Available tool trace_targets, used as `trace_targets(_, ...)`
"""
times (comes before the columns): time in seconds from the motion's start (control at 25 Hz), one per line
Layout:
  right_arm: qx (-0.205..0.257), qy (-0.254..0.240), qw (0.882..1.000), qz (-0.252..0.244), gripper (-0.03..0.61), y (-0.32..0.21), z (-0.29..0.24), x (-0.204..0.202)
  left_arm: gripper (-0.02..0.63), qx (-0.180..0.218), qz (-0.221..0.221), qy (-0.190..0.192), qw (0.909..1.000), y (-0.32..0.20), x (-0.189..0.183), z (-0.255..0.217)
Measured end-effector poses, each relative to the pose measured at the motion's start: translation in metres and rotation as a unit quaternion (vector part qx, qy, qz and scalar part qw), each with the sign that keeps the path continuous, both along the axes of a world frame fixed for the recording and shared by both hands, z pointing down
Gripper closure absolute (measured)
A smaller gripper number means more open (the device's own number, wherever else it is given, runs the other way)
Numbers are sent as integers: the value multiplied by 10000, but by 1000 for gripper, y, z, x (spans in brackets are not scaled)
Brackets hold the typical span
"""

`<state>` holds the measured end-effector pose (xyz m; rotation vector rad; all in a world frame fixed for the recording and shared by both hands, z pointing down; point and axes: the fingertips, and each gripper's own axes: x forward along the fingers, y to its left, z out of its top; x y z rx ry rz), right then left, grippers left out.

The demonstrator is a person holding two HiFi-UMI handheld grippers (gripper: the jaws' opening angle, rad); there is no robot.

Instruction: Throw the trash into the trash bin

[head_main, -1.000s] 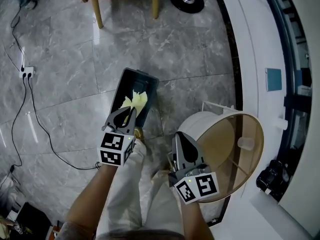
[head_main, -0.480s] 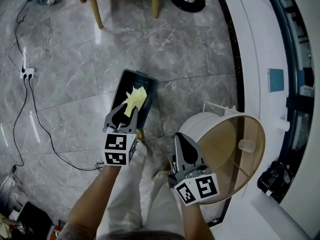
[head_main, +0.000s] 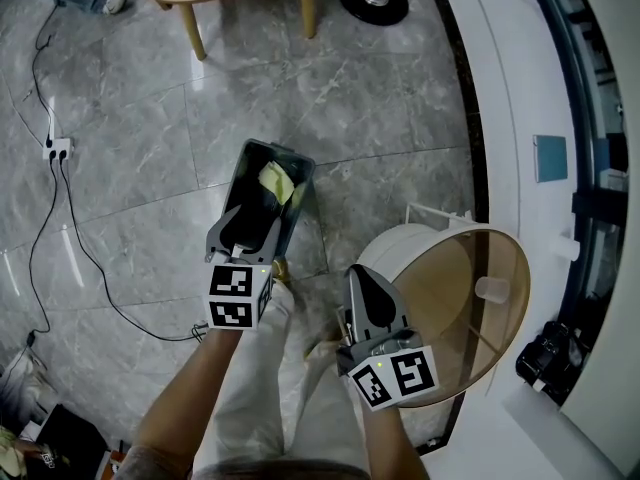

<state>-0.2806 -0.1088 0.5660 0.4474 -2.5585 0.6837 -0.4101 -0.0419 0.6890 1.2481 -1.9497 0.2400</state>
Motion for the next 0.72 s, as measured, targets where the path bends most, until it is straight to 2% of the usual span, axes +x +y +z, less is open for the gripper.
trace_targets(0.32,88,-96,9998,176,560,-11,-16,23,387,127,176,-79,9997,-20,19,-22)
trace_targets(0.4,111,-120,9996,240,560,-13,-21,32,426,148,220,-103,9996,-25,26,-29)
trace_targets(0.52,141,-144,9992,343,560,-18,-28,48,579,191,279,-123,9994,-31,40,-38)
trace_targets(0.72,226,-199,9976,620,560,-33,-39,79,594,245,533,-97,9982,-51,68,-52)
